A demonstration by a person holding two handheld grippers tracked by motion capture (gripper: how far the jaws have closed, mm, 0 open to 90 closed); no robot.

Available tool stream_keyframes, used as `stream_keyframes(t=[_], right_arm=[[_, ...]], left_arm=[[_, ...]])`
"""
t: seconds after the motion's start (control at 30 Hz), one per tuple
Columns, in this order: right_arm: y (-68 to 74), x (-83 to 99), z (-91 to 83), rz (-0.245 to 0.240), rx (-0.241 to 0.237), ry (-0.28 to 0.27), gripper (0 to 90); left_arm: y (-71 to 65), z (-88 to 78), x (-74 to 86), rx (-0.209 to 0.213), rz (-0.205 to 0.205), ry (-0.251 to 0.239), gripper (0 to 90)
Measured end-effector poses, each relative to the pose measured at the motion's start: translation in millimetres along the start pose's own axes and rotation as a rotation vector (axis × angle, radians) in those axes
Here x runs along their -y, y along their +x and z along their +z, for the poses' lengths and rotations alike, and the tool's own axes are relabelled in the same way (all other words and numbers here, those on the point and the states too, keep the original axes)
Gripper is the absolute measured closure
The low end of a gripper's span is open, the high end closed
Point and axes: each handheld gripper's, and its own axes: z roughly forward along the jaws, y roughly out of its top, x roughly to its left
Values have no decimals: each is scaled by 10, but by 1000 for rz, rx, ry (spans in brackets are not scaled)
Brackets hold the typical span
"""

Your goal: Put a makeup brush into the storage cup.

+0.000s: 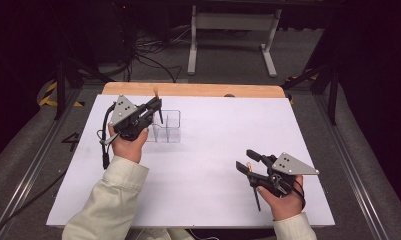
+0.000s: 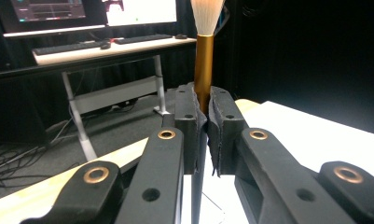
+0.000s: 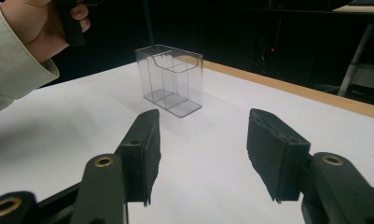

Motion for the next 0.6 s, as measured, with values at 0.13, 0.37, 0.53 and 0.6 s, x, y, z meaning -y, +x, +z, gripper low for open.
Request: stream_keyframes(t=[0.13, 0.37, 0.53, 0.6], right_arm=[[1, 5, -7, -1, 3, 6, 451], [-1, 9, -22, 2, 9, 4, 451], [-7, 13, -27, 4, 9, 5, 450], [-7, 15, -26, 5, 9, 7, 450]], left_arm=[[13, 14, 4, -22, 14, 1, 829], [29, 24, 8, -46, 30, 3, 829], [61, 42, 27, -55, 28, 12, 829], [86, 53, 42, -57, 19, 20, 829]])
